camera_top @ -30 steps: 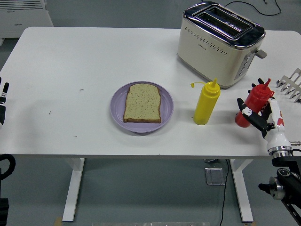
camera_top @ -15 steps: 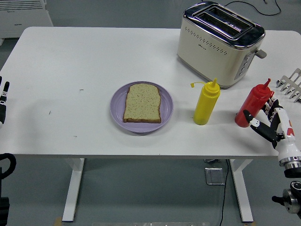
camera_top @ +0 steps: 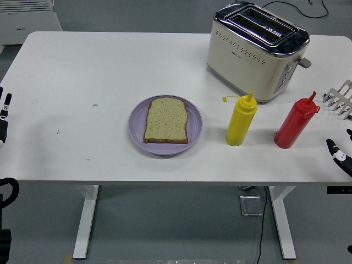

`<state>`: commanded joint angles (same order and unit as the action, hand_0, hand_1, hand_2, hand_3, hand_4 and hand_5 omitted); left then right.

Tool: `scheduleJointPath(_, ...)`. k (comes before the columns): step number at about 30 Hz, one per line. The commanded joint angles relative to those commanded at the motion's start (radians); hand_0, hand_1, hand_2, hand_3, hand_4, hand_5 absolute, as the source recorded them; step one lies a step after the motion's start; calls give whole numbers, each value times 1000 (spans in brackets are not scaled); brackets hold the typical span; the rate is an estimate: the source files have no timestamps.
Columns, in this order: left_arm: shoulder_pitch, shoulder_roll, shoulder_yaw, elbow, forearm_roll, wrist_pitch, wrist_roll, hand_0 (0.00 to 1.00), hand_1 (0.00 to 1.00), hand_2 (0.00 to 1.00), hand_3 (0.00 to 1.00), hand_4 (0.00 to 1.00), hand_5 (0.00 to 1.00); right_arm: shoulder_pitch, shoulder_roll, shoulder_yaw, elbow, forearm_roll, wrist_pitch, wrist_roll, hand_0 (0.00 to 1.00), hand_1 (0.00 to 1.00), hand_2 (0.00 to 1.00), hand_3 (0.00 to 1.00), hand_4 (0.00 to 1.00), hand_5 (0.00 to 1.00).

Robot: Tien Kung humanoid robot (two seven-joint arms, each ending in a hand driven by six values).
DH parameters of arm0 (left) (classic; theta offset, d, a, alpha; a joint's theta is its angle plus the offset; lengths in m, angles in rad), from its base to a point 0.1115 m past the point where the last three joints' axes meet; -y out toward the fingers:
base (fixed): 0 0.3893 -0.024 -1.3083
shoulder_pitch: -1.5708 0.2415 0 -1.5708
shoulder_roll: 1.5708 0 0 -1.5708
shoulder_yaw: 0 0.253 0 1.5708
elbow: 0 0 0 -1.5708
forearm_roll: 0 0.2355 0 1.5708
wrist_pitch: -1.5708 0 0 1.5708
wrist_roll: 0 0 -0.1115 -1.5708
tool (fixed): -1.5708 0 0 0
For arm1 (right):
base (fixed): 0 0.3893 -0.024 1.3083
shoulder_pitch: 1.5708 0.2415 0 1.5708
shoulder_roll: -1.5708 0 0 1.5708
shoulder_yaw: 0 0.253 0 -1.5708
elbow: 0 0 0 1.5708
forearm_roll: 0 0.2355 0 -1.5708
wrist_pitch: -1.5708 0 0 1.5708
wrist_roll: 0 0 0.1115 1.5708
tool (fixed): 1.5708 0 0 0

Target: Pick up the cup,pour liquid into bread,place the cup on the desk

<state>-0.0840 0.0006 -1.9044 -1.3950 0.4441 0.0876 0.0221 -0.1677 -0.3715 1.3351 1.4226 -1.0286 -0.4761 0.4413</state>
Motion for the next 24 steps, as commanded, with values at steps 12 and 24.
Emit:
scheduleJointPath(12, 1, 0, 2, -1, 0, 1, -1, 779, 729, 725, 661, 527, 951, 65, 19, 297, 67, 269, 172, -80, 811, 771, 794, 804, 601, 117)
scheduleJointPath(24, 8, -1, 0, 1, -1, 2, -2, 779, 733, 726, 661, 527, 952, 206, 40, 397, -30, 776, 347, -253, 775, 730, 745, 761, 564, 297)
